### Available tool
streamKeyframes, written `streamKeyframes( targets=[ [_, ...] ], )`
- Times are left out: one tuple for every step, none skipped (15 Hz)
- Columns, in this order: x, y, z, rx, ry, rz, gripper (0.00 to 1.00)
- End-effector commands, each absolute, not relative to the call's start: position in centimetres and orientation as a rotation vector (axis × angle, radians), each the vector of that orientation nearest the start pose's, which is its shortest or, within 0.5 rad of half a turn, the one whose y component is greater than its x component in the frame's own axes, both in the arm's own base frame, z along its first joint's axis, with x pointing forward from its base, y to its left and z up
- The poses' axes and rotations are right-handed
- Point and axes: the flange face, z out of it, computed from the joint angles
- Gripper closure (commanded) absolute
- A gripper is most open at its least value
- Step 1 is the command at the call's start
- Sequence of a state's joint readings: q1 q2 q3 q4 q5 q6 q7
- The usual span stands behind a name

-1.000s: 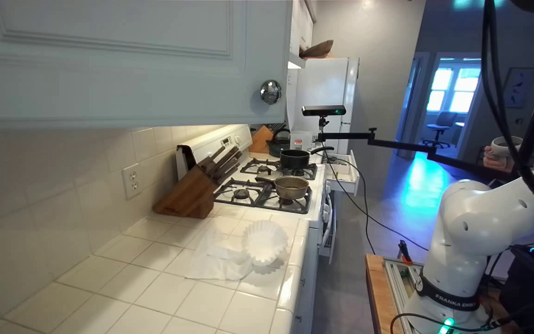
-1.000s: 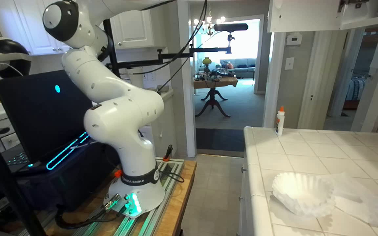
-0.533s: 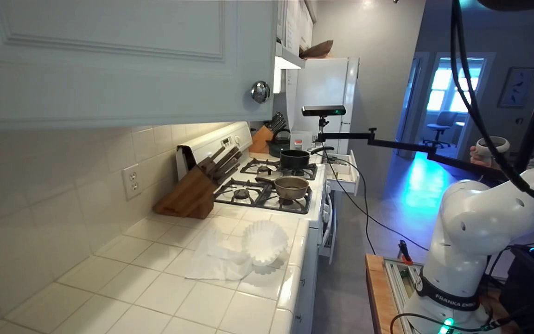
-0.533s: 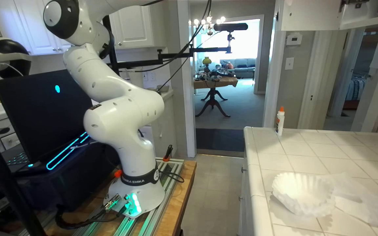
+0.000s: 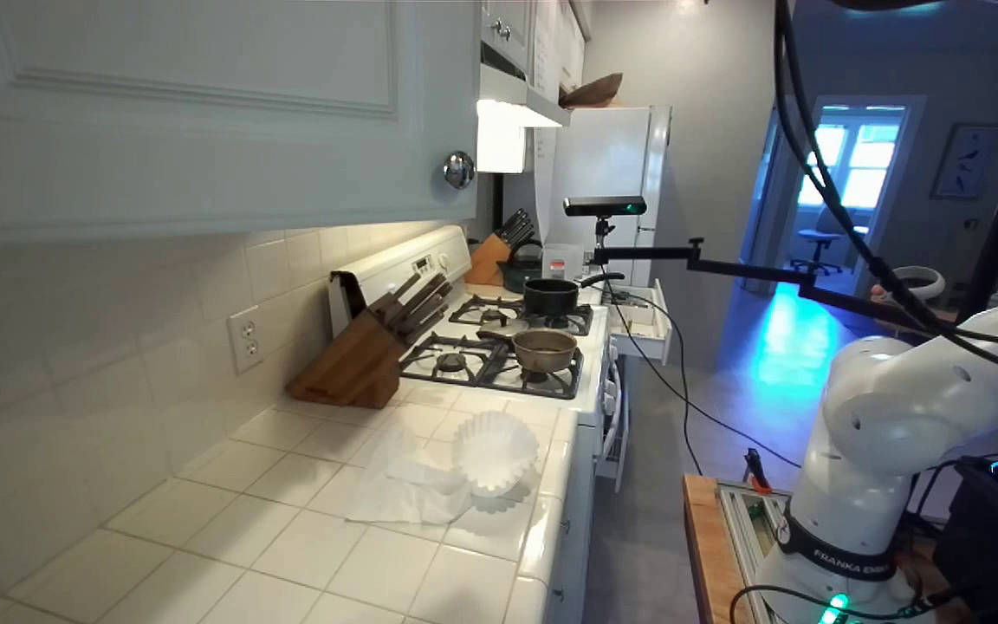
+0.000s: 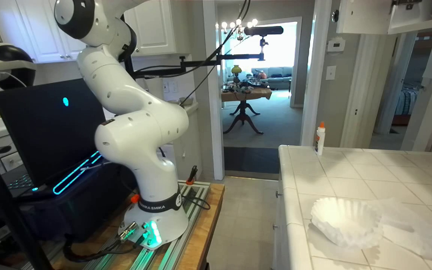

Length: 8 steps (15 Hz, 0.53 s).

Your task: Close the left door of the upper cabinet.

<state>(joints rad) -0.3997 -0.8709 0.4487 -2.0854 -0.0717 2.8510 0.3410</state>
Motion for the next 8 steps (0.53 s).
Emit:
streamKeyframes(
  targets=[
    [30.8,15.6,86.9,-2.311,0.064,-2.372,0.26],
    [31.1,15.4,87.0,-2.318,0.071,-2.376,0.28],
    [31.3,15.2,87.1,-2.322,0.077,-2.377,0.24],
    [31.5,15.0,87.2,-2.326,0.087,-2.380,0.20],
    [31.8,14.9,87.2,-2.331,0.095,-2.378,0.16],
    [32.0,14.7,87.2,-2.333,0.102,-2.379,0.12],
    [32.2,14.5,87.2,-2.338,0.110,-2.382,0.17],
    [32.4,14.4,87.2,-2.342,0.116,-2.379,0.24]
  ],
)
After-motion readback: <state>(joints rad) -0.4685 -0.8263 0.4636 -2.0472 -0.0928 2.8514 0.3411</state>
